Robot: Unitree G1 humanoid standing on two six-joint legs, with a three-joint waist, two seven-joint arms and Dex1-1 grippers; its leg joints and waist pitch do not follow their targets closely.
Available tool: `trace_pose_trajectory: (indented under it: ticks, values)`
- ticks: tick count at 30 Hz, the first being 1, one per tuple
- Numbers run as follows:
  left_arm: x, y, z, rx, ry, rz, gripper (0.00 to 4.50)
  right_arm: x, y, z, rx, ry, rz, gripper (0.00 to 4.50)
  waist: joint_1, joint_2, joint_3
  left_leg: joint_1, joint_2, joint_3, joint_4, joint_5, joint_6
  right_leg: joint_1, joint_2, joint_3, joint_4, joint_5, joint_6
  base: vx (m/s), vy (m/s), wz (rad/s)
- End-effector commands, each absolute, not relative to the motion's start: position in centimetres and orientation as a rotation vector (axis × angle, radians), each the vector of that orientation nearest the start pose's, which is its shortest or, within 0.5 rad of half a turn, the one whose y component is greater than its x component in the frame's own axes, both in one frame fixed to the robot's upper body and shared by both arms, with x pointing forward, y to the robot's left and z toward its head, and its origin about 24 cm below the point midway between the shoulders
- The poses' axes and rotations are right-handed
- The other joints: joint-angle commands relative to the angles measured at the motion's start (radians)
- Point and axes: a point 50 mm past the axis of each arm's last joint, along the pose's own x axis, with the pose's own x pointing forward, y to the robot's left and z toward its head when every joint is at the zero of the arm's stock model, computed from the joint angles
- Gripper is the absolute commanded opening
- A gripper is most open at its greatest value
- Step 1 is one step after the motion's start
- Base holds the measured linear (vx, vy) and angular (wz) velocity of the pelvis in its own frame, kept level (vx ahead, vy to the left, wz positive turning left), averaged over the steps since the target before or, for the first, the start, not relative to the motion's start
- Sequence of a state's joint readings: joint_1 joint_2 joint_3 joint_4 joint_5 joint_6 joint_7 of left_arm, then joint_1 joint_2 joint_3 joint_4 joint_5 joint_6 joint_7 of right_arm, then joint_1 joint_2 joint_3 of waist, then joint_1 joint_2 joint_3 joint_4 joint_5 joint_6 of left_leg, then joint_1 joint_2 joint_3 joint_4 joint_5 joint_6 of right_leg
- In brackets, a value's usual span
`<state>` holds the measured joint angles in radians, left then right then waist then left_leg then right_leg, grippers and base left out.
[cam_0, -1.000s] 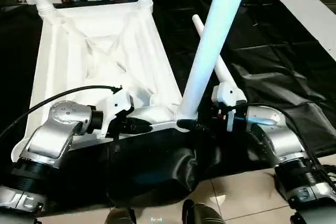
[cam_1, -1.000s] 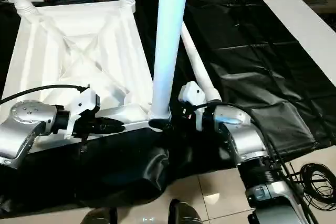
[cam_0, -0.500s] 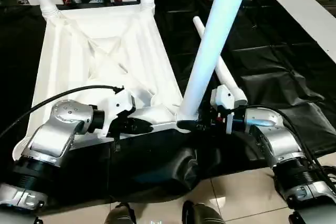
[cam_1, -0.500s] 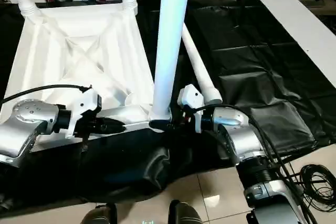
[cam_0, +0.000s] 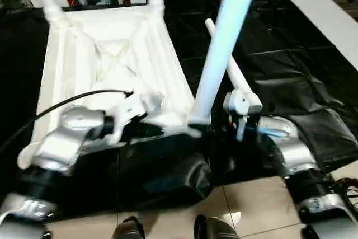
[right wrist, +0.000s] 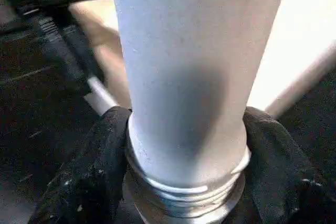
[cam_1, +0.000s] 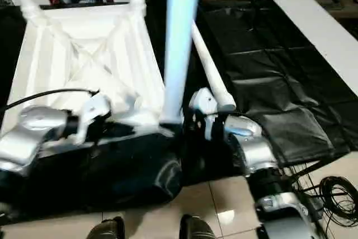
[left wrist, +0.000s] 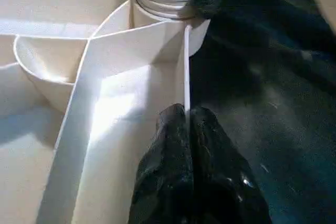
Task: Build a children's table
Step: Rotate leg to tighten
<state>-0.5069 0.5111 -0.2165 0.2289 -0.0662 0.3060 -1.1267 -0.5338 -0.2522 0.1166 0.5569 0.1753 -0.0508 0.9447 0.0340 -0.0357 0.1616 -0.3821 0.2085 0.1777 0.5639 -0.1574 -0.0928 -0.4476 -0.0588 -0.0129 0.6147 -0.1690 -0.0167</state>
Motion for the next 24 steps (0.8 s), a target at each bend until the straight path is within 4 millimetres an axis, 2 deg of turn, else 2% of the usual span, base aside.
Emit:
trace_pose_trajectory:
  ticks: [1,3,5,6,7,8,10,11,13,14,16,20,24]
  values:
    - [30.8,15.5,7.3,0.406,0.449,-1.125,0.00,32.8,-12.0,6.1,-0.126,0.116,0.984,2.71,-0.002,0.001,-0.061,0.014,0.010,0.008,-0.060,-0.216,0.043,0.061,-0.053,0.032,-0.080,-0.269,-0.224,-0.052,0.004,0.00]
    - [31.2,14.0,7.0,0.370,0.441,-1.077,0.00,33.3,-10.9,5.5,-0.050,0.132,0.842,2.71,-0.002,0.001,-0.056,0.019,0.010,0.005,-0.066,-0.265,0.024,0.053,-0.054,0.033,-0.090,-0.369,-0.184,-0.026,0.002,0.00]
    - [31.3,13.5,6.9,0.362,0.441,-1.064,0.00,33.4,-10.5,5.3,-0.023,0.141,0.799,2.70,-0.005,-0.001,-0.049,0.017,0.008,0.000,-0.074,-0.305,0.007,0.052,-0.055,0.031,-0.099,-0.453,-0.154,0.000,0.000,0.00]
    - [31.8,12.2,6.5,0.344,0.440,-1.009,0.00,33.7,-9.3,4.8,0.036,0.169,0.695,2.70,-0.004,-0.001,-0.047,0.020,0.005,-0.005,-0.076,-0.337,-0.001,0.051,-0.058,0.030,-0.106,-0.534,-0.123,0.000,0.000,0.00]
    - [32.0,11.8,6.4,0.339,0.440,-0.985,0.00,33.7,-9.0,4.6,0.051,0.180,0.664,2.70,-0.006,0.000,-0.047,0.023,0.005,-0.004,-0.076,-0.342,-0.005,0.047,-0.058,0.031,-0.109,-0.552,-0.112,0.000,0.000,0.00]
    - [32.3,11.1,6.2,0.328,0.443,-0.947,0.00,33.9,-8.4,4.1,0.069,0.205,0.591,2.70,-0.006,-0.001,-0.047,0.030,0.004,-0.007,-0.076,-0.362,-0.012,0.039,-0.058,0.032,-0.116,-0.599,-0.089,0.000,0.000,0.00]
    - [32.7,9.9,5.9,0.314,0.452,-0.878,0.00,34.1,-7.5,3.3,0.104,0.253,0.476,2.70,-0.009,-0.003,-0.047,0.026,0.002,-0.010,-0.079,-0.367,-0.015,0.039,-0.057,0.029,-0.118,-0.616,-0.070,0.000,0.000,0.00]
    - [32.8,9.7,5.9,0.312,0.454,-0.868,0.00,34.1,-7.3,3.2,0.115,0.259,0.459,2.70,-0.010,-0.002,-0.047,0.028,0.001,-0.010,-0.079,-0.372,-0.017,0.036,-0.056,0.028,-0.120,-0.622,-0.064,0.000,0.000,0.00]
    - [33.2,8.3,5.7,0.312,0.467,-0.800,0.00,34.1,-5.4,2.7,0.167,0.297,0.373,2.70,-0.012,0.000,-0.048,0.031,0.000,-0.010,-0.079,-0.389,-0.016,0.032,-0.055,0.026,-0.123,-0.616,-0.054,0.000,0.000,0.00]
    - [33.2,8.1,5.6,0.318,0.468,-0.787,0.00,34.1,-5.1,2.8,0.159,0.297,0.366,2.70,-0.011,0.001,-0.049,0.027,0.000,-0.013,-0.085,-0.389,-0.016,0.035,-0.055,0.022,-0.125,-0.594,-0.048,0.000,0.000,0.00]
    - [33.2,7.9,5.7,0.318,0.471,-0.783,0.00,34.2,-4.5,2.8,0.140,0.301,0.360,2.70,-0.011,0.002,-0.048,0.028,0.001,-0.012,-0.087,-0.412,-0.012,0.030,-0.051,0.023,-0.125,-0.561,-0.050,0.000,0.000,0.00]
    - [33.4,7.9,6.0,0.328,0.450,-0.787,0.00,34.3,-3.8,3.3,0.166,0.292,0.404,2.70,-0.013,0.002,-0.049,0.023,0.002,-0.016,-0.094,-0.441,-0.011,0.035,-0.051,0.019,-0.125,-0.538,-0.048,0.000,0.000,0.00]
    - [33.4,8.3,6.2,0.342,0.441,-0.799,0.00,34.4,-3.7,4.0,0.222,0.258,0.480,2.70,-0.011,0.002,-0.048,0.027,0.002,-0.012,-0.095,-0.456,-0.004,0.030,-0.051,0.022,-0.129,-0.518,-0.052,0.000,0.000,0.00]
